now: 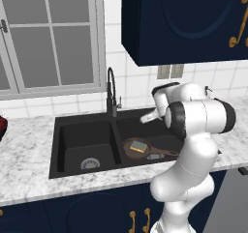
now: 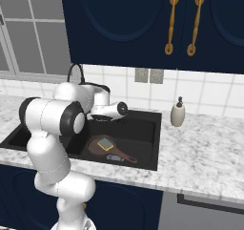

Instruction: Pick the pan and sponge and place them into the sink. Then turn on the water.

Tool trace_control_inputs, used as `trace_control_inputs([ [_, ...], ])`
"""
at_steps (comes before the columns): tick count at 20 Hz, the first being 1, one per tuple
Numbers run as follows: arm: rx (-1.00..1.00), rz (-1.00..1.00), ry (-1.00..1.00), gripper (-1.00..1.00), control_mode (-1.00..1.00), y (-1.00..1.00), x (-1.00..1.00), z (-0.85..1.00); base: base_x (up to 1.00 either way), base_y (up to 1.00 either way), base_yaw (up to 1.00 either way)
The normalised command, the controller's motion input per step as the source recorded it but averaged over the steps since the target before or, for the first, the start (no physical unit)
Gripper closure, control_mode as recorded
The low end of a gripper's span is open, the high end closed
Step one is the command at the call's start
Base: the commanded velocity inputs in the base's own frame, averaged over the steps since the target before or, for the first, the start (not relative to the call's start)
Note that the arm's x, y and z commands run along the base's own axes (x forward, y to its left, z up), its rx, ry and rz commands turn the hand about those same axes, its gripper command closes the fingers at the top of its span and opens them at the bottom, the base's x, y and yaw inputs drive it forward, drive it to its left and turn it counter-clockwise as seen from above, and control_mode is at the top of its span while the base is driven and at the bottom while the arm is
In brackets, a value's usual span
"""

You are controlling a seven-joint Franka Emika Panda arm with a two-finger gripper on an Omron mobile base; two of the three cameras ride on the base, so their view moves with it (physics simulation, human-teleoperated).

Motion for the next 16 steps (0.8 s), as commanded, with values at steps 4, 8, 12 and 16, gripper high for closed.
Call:
trace_control_inputs([
  [4, 0.09, -0.01, -0.22, -1.00, -1.00, 0.00, -0.01, 0.27, 0.00, 0.00, 0.00],
  [8, 0.13, 0.00, -0.27, -1.00, -1.00, 0.00, 0.00, 0.20, 0.00, 0.00, 0.00],
  [12, 0.14, 0.00, -0.29, -1.00, -1.00, 0.00, 0.00, 0.15, 0.00, 0.00, 0.00],
  [16, 0.15, 0.00, -0.27, -1.00, -1.00, 0.00, 0.00, 0.13, 0.00, 0.00, 0.00],
])
